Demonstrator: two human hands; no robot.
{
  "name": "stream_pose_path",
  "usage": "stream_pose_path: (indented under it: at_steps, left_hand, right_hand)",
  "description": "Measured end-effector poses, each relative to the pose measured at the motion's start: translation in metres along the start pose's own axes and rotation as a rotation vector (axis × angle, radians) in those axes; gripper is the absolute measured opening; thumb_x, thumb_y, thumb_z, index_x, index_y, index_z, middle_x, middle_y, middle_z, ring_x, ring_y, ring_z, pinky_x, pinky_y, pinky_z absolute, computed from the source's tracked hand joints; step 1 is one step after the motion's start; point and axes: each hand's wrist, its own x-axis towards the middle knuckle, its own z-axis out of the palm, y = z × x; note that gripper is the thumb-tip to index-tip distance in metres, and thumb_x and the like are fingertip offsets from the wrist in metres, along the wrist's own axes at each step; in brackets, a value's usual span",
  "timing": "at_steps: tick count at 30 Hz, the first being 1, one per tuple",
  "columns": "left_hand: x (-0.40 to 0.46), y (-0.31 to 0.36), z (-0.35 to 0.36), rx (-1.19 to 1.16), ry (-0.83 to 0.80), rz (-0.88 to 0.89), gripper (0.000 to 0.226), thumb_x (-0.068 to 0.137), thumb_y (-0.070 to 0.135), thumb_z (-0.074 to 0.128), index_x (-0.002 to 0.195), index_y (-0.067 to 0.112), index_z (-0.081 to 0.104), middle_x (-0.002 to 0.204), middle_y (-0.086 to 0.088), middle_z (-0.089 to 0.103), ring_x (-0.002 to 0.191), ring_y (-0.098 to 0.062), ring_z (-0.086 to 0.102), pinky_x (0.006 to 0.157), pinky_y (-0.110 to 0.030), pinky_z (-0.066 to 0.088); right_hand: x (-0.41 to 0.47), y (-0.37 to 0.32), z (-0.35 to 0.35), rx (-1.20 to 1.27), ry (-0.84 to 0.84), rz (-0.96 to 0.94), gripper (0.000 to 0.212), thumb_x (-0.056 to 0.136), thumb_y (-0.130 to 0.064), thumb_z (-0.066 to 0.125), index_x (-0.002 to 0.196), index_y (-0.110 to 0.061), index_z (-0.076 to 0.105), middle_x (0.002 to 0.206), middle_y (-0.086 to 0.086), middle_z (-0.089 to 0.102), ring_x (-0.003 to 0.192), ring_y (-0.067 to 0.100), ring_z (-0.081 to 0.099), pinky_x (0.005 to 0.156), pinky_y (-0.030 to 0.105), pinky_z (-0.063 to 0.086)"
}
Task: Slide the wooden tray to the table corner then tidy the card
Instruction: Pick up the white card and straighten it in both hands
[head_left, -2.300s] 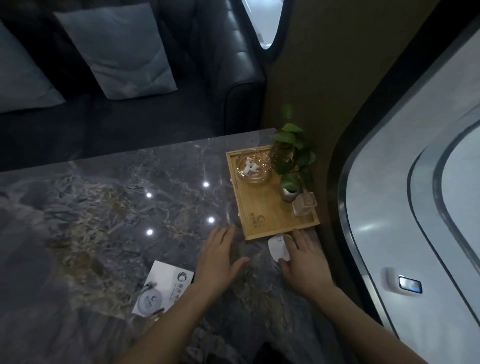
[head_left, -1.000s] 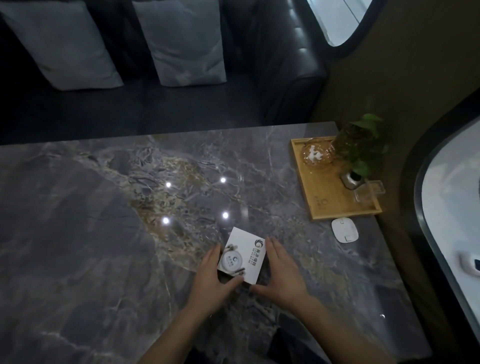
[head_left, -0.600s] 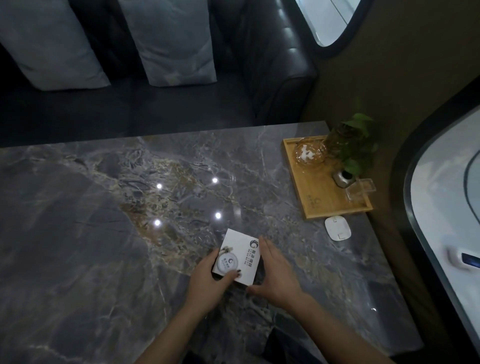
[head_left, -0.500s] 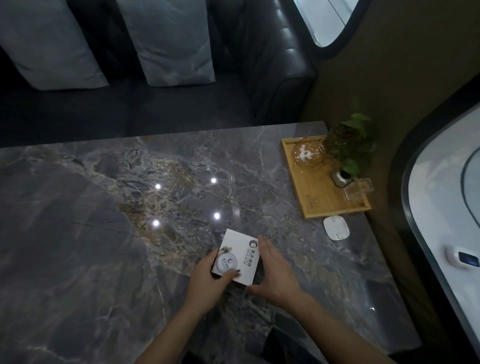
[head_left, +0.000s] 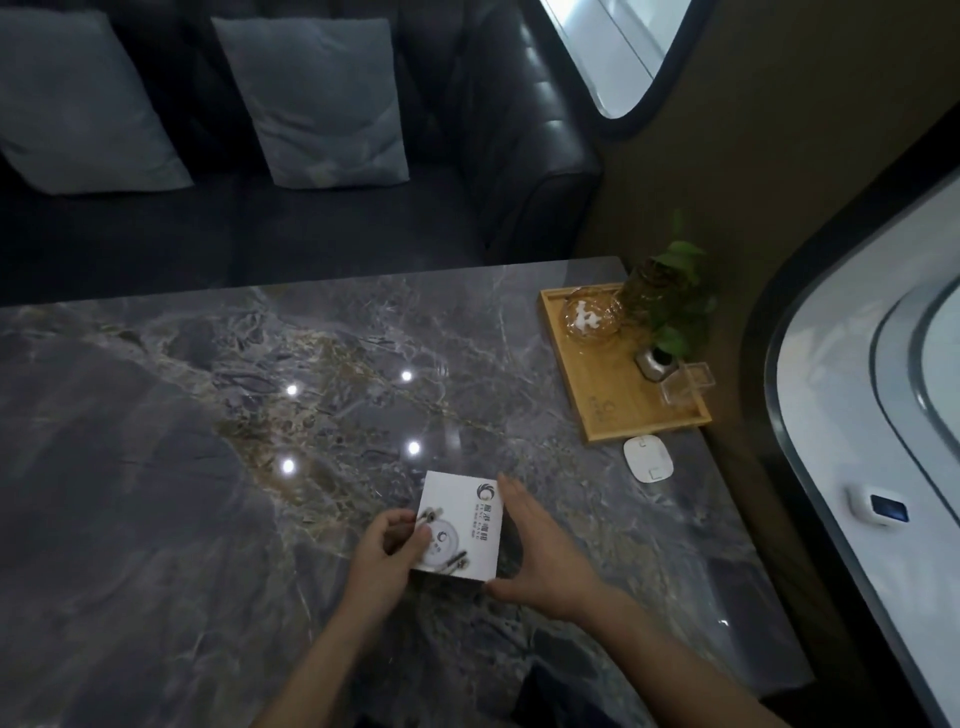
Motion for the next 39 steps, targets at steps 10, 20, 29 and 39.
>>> stream_pose_path:
  at_steps: [10,20,29,39]
  left_hand:
    - [-0.013,-0.005,-0.002,-0.163,-0.089,-0.063,0.033,0.087,0.003,0.070,0.117,0.012,0.060,0.108,-0.012,0.073,0.096,-0.030,0.073,0.072,-0.040,0.062]
    - [-0.029,-0.005,0.008,-0.222,-0.141,-0.076,0.039,0.086,0.001,0.071,0.120,0.016,0.060,0.107,-0.012,0.074,0.089,-0.026,0.074,0.064,-0.039,0.063]
    - [-0.044,0.007,0.037,-0.165,-0.208,-0.044,0.059,0.081,-0.005,0.074,0.132,0.018,0.054,0.106,-0.012,0.072,0.090,-0.030,0.073,0.062,-0.041,0.063]
    - [-0.064,0.021,0.088,-0.161,-0.192,-0.056,0.077,0.076,-0.007,0.079,0.136,0.029,0.046,0.100,-0.013,0.068,0.081,-0.020,0.074,0.059,-0.041,0.062]
  right_hand:
    - [-0.017,0.003,0.002,0.189,0.014,-0.024,0.103,0.073,-0.034,0.079,0.152,-0.030,0.013,0.160,-0.013,0.017,0.143,-0.003,0.016,0.107,0.002,0.015]
    - [-0.042,0.009,0.018,0.723,0.191,0.223,0.051,0.083,0.002,0.072,0.129,-0.009,0.054,0.110,-0.007,0.074,0.099,0.014,0.070,0.081,0.029,0.057]
    - [-0.056,0.038,0.003,0.949,0.203,0.280,0.043,0.083,0.009,0.067,0.121,-0.011,0.060,0.106,0.004,0.076,0.092,0.020,0.072,0.072,0.030,0.057]
    - [-0.058,0.085,-0.035,0.991,0.182,0.242,0.030,0.087,0.008,0.062,0.114,-0.007,0.065,0.110,0.011,0.073,0.100,0.025,0.069,0.080,0.034,0.056]
